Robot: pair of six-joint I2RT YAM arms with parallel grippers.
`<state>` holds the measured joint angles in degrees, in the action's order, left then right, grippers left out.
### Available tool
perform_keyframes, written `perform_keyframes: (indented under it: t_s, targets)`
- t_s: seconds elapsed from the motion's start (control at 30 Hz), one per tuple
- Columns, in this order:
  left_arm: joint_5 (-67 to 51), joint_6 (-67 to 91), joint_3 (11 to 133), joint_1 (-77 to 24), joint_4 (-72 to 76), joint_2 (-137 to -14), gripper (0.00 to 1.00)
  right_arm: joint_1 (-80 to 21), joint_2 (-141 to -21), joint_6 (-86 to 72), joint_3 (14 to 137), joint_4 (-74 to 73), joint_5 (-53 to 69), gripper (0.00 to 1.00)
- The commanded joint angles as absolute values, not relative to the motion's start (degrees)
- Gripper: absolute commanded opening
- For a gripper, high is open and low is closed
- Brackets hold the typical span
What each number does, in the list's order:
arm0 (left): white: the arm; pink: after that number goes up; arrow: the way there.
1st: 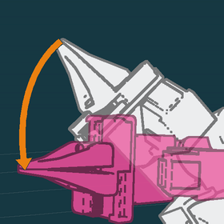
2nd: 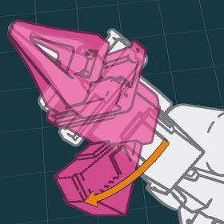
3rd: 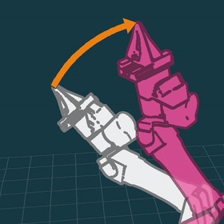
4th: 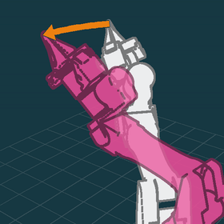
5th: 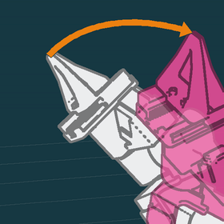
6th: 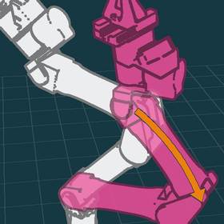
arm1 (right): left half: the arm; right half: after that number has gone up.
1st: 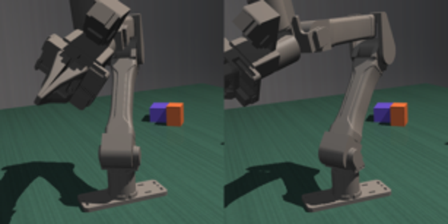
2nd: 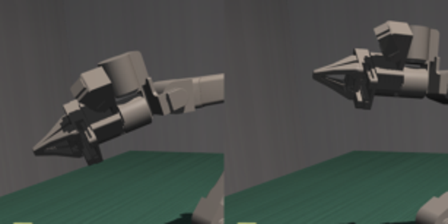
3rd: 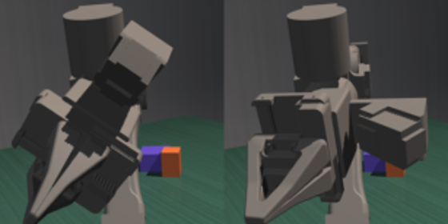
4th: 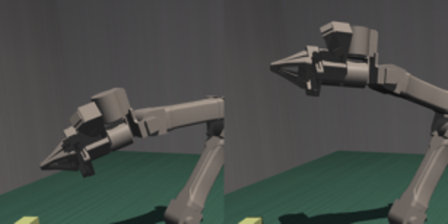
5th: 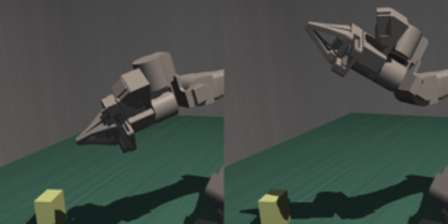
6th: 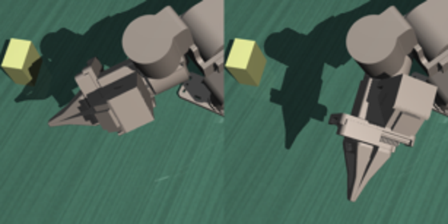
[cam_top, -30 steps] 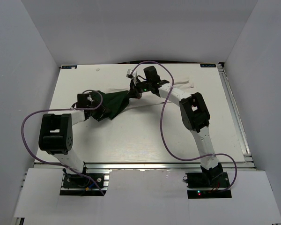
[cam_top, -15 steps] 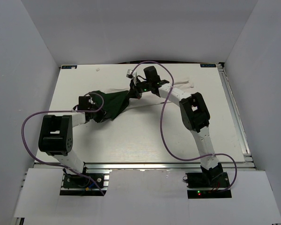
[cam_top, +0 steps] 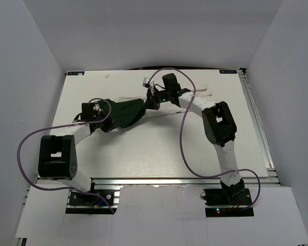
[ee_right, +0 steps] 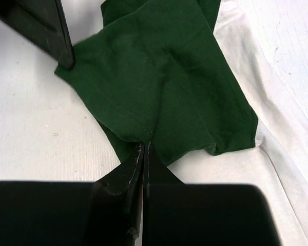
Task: Fold and stack the t-shirts
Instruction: Fold the tshirt
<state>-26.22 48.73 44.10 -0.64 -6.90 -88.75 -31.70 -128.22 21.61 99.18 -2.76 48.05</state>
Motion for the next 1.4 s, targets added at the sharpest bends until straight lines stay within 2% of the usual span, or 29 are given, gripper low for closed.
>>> perform_keyframes:
  t_s: [0.0, 0.47, 0.73, 0.97, 1.07, 1.1, 1.27, 1.37]
  targets:
    - [-27.33, 49.57, 44.3, 2.1, -6.86, -84.21, 0.0, -31.46, -124.98, 25.66, 98.0, -3.42, 50.27, 0.0]
    - [-30.58, 50.45, 49.65, 6.06, -8.35, -86.91, 0.0, -31.55, -127.97, 33.14, 104.23, -15.2, 52.38, 0.0]
    - [-34.36, 51.68, 54.83, 6.77, -6.33, -92.02, 0.0, -31.64, -132.53, 27.52, 113.36, -15.12, 51.42, 0.02]
    - [-36.3, 51.59, 58.88, 6.94, -6.42, -97.38, 0.0, -31.9, -135.35, 22.94, 116.37, -13.1, 49.83, 0.06]
    - [-36.56, 51.59, 59.94, 7.21, -6.42, -98.7, 0.0, -31.99, -135.53, 22.15, 115.76, -12.13, 48.87, 0.09]
    - [-36.82, 51.59, 60.38, 7.29, -6.42, -99.05, 0.0, -31.99, -135.61, 21.89, 115.66, -11.87, 48.08, 0.14]
    - [-36.91, 52.21, 61.61, 8.09, -5.98, -101.33, 0.0, -31.82, -135.53, 19.52, 115.66, -8.97, 46.23, 0.27]
    - [-37.44, 52.73, 62.84, 8.52, -5.28, -103.0, 0.0, -31.38, -135.09, 18.55, 115.66, -7.39, 46.14, 0.32]
